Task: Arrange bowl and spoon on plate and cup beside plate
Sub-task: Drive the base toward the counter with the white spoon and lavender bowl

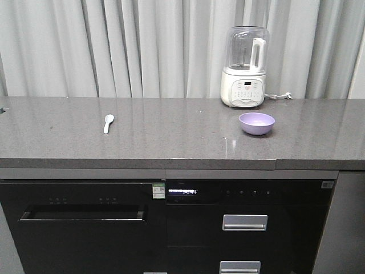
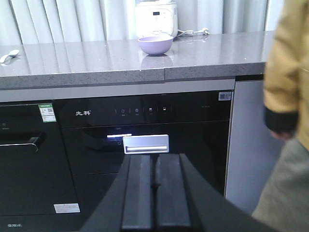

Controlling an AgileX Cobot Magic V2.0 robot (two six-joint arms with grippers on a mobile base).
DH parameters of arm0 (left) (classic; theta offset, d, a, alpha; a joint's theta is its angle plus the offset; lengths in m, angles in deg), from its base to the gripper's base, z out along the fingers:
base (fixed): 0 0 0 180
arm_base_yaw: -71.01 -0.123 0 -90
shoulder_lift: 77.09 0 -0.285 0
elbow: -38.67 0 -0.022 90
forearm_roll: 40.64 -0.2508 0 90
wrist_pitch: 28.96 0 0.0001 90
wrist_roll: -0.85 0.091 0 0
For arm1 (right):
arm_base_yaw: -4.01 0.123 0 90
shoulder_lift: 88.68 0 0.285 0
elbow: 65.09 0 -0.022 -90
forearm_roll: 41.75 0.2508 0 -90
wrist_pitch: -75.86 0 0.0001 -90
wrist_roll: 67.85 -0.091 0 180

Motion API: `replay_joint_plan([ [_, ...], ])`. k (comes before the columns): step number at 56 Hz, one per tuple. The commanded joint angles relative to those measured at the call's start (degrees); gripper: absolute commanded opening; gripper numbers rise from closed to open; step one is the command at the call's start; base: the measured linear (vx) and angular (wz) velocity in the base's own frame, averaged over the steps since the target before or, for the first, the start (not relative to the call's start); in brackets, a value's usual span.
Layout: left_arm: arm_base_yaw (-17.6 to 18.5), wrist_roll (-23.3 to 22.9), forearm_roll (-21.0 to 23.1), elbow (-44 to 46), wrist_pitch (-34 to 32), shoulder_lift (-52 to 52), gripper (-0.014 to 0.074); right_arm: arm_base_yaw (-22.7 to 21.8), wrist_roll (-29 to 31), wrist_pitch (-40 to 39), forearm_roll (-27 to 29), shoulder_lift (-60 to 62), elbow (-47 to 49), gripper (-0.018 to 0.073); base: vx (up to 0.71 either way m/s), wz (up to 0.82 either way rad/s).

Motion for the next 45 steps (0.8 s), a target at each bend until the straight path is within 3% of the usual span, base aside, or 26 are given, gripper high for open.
replay_joint_plan([
  [1,-0.1,-0.2,0.4,1.5,-4.4,0.4,-0.0006,-0.4,0.0,-4.8,-0.6,-0.1,-0.3,-0.0009,0.0,0.0],
  [45,-0.1,-0.2,0.4,1.5,-4.4,0.4,-0.0006,-0.4,0.0,-4.8,-0.6,-0.1,-0.3,-0.0009,0.01,-0.02],
])
